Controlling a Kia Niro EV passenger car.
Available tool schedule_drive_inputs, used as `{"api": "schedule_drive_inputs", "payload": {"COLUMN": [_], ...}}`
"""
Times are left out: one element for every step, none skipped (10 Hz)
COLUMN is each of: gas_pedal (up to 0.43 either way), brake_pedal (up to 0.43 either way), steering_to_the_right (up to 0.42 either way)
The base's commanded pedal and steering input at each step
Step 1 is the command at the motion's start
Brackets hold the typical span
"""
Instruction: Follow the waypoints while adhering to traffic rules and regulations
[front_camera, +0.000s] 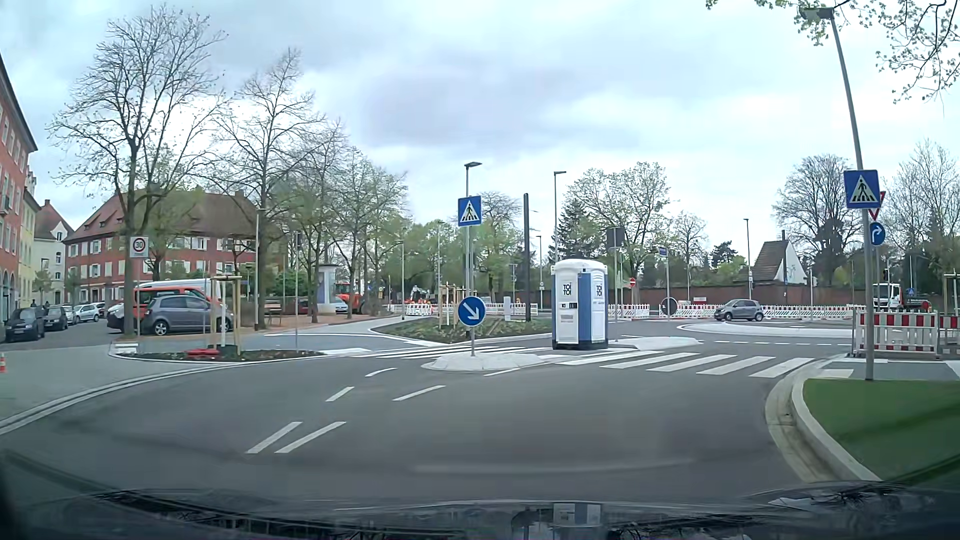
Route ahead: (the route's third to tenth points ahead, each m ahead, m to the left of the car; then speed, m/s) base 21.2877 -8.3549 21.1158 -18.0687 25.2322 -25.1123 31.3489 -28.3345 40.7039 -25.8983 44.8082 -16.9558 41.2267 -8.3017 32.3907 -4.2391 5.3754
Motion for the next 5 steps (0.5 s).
{"api": "schedule_drive_inputs", "payload": {"gas_pedal": [0.000,0.000,0.000,0.000,0.000], "brake_pedal": [0.073,0.079,0.085,0.091,0.091], "steering_to_the_right": [0.105,0.114,0.124,0.134,0.148]}}
